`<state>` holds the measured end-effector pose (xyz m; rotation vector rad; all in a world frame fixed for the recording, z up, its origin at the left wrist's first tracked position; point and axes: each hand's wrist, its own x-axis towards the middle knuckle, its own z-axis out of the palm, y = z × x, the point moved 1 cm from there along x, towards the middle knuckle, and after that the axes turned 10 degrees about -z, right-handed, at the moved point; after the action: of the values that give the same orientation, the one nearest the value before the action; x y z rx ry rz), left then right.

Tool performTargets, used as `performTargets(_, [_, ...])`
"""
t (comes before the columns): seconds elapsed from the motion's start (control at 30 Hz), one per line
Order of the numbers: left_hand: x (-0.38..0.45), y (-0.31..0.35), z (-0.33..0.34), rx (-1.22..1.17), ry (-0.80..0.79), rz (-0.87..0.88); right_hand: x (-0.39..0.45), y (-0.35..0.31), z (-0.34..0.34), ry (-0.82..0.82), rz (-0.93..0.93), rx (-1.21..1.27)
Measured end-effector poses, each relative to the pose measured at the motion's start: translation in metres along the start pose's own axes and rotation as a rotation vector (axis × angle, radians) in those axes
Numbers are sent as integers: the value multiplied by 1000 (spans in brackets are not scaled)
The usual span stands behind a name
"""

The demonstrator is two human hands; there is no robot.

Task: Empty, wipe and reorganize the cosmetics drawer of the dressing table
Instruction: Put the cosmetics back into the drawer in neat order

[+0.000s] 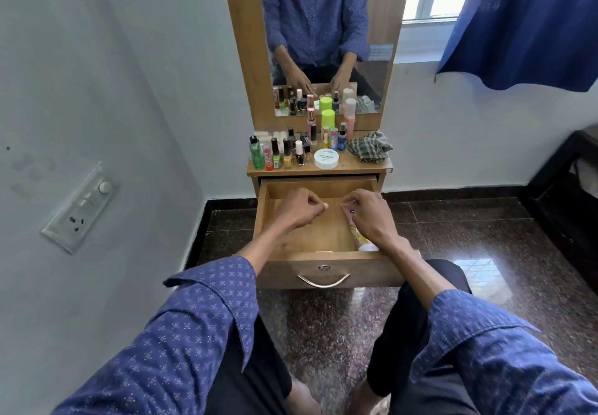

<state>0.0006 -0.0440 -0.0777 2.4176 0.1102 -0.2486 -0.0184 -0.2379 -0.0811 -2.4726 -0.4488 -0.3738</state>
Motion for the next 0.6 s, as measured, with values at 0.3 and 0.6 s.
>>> performTargets(0.3, [-12, -18, -118, -264, 814, 0, 101, -89, -10, 135, -315, 65])
performTargets(0.6, [77, -93, -156, -609, 364, -470, 199, -122, 16, -290, -417, -232])
